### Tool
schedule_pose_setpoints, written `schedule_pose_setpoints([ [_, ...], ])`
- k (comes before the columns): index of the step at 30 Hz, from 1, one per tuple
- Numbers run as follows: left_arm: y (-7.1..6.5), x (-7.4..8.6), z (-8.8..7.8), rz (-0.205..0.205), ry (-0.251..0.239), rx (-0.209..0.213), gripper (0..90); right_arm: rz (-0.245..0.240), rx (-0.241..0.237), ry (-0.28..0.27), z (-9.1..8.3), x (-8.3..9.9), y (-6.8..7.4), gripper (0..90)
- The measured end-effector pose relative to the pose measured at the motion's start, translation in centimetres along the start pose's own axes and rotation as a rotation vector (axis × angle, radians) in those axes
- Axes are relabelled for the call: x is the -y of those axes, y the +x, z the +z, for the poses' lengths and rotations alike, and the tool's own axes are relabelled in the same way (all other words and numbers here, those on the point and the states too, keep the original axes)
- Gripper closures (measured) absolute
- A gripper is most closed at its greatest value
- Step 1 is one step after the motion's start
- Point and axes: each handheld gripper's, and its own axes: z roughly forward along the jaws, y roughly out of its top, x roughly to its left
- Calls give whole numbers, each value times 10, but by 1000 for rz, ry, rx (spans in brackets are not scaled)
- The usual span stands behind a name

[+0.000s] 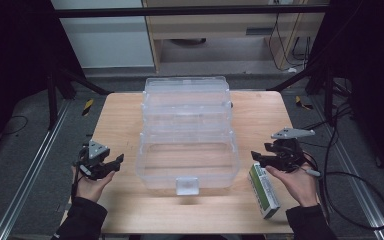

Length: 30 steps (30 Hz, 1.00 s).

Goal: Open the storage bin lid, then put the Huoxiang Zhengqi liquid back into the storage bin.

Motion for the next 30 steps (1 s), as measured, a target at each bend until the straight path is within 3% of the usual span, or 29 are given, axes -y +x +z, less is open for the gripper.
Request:
schedule_pose_setpoints([
  [10, 3, 4, 4, 2, 11, -5, 421, -16, 21, 74, -12, -7, 8, 402],
  [30, 3, 6, 9, 14, 37, -22, 405, -14, 34, 271, -4, 5, 17, 373],
])
